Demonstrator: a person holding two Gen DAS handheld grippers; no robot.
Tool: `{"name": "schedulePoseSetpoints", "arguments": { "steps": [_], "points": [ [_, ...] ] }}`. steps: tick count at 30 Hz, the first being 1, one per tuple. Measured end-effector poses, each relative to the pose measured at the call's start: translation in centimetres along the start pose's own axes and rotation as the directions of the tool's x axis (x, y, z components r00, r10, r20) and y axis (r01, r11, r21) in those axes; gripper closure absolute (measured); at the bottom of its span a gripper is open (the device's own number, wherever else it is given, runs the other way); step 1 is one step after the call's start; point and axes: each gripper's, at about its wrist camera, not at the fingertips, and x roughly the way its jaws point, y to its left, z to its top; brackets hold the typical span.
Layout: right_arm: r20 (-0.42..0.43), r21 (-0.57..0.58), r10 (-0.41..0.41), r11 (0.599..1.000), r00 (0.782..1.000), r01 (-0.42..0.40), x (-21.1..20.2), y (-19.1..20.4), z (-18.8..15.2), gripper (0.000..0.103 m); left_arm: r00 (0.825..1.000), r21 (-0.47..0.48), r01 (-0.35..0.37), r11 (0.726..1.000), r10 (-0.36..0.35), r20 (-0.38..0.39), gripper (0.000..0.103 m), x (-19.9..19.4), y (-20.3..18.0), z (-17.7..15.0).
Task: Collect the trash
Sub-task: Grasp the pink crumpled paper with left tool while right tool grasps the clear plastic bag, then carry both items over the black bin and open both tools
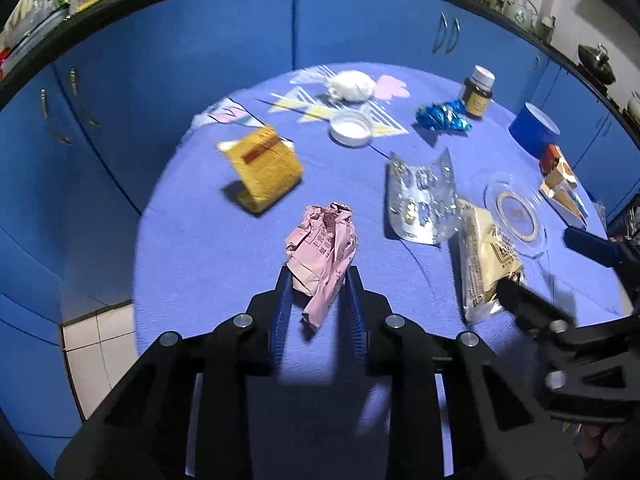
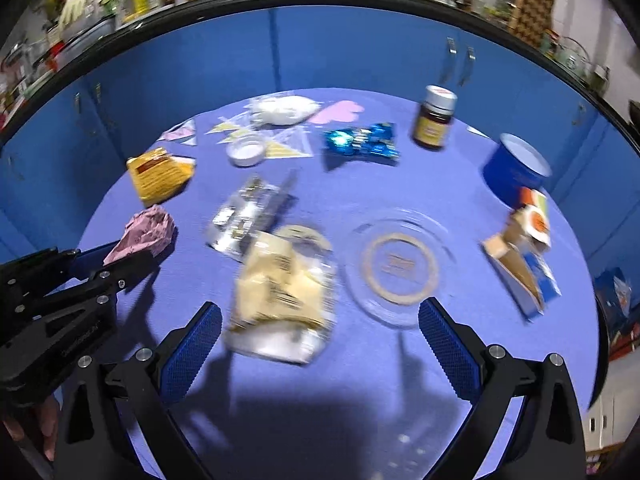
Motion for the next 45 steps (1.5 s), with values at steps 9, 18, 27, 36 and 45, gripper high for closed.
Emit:
{"name": "schedulePoseSetpoints", "arguments": {
  "steps": [9, 18, 27, 36, 45],
  "points": [
    [-0.031, -0.059, 0.029, 0.998, 0.999, -0.031, 1.6, 1.9, 0.3, 0.059, 1.000, -0.025, -0.009, 1.000, 0.010, 0.019, 0.075, -0.4, 1.1, 0.3],
    [0.057, -0.040, 0.032, 0.999, 0.998, -0.029, -1.9, -0.6, 0.3, 0.076, 0.999, 0.007, 0.018, 1.000, -0.018, 0.051, 0.075, -1.4, -1.6, 1.0],
    [0.118, 0.089, -0.070, 0.994, 0.991, 0.060, -4.8, -7.7, -0.1, 0.076, 0.990, 0.113, 0.124, 0.986, -0.131, 0.055, 0.075, -2.2, -8.9, 3.4],
    [0.149, 0.223, -0.186, 0.963, 0.971, 0.150, -7.8, -15.7, -1.7, 0.076, 0.977, 0.230, 0.198, 0.953, -0.210, 0.031, 0.075, -1.8, -17.2, 5.3],
    [0.131, 0.314, -0.262, 0.926, 0.956, 0.211, -9.3, -22.0, -4.0, 0.076, 0.972, 0.317, 0.212, 0.925, -0.232, 0.027, 0.075, -1.1, -24.2, 6.2]
  ]
}}
